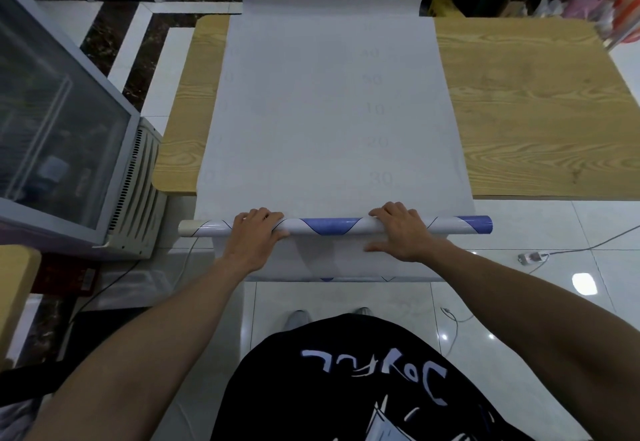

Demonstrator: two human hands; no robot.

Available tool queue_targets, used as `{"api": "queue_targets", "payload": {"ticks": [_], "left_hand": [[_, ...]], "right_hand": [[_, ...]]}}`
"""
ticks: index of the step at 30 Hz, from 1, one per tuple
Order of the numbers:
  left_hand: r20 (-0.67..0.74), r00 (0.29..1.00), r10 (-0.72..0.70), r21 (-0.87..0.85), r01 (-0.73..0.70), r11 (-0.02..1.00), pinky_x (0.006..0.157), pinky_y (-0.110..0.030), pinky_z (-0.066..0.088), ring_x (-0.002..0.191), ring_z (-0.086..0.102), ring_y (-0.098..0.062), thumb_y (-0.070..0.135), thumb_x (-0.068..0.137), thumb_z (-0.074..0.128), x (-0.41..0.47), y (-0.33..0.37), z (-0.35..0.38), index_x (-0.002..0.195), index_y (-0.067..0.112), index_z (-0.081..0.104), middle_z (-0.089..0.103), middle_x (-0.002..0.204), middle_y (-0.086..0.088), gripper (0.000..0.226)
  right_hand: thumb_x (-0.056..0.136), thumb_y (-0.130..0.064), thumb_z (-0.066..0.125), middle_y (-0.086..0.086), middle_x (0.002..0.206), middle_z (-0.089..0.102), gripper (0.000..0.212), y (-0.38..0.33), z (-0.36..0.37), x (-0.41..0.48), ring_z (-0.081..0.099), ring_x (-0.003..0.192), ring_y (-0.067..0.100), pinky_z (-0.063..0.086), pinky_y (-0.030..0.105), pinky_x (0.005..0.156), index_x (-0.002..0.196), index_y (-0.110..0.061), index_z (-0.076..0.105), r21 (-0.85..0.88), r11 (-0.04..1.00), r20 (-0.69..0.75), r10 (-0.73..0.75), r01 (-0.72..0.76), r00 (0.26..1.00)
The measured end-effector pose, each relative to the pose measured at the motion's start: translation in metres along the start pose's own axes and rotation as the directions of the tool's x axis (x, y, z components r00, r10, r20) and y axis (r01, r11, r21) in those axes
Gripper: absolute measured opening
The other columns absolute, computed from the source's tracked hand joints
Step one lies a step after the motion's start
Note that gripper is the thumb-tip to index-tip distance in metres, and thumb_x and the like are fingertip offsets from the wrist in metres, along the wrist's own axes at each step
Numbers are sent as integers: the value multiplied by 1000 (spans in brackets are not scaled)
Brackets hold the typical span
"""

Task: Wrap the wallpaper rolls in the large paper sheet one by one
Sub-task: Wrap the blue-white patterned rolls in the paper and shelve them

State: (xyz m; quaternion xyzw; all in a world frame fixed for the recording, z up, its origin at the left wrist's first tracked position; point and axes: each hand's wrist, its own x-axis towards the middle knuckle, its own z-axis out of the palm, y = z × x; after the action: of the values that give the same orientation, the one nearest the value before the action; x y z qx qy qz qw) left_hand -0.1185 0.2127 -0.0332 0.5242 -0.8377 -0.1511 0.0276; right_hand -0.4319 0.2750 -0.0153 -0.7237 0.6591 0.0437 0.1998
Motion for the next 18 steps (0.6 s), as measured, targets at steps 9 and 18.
{"api": "queue_targets", "payload": {"ticks": [9,18], "left_hand": [[-4,1000,14,-45,-14,999,97,-38,32,104,53,-24,42,83,69,5,-3,-2,114,17,59,59,111,0,41],[24,1000,-17,-60,19,998,98,-40,32,109,54,-27,38,97,49,10,-4,-8,125,18,52,62,117,-5,35]], "right_hand": [[95,-52,43,3,119,53,44,3,-3,4,46,108,23,35,37,91,120,-18,52,-69,997,-21,21,-23,1000],[87,-47,61,2,113,59,49,4,-9,6,53,105,25,35,38,88,126,-22,42,-9,1000,-58,25,-26,998]]}}
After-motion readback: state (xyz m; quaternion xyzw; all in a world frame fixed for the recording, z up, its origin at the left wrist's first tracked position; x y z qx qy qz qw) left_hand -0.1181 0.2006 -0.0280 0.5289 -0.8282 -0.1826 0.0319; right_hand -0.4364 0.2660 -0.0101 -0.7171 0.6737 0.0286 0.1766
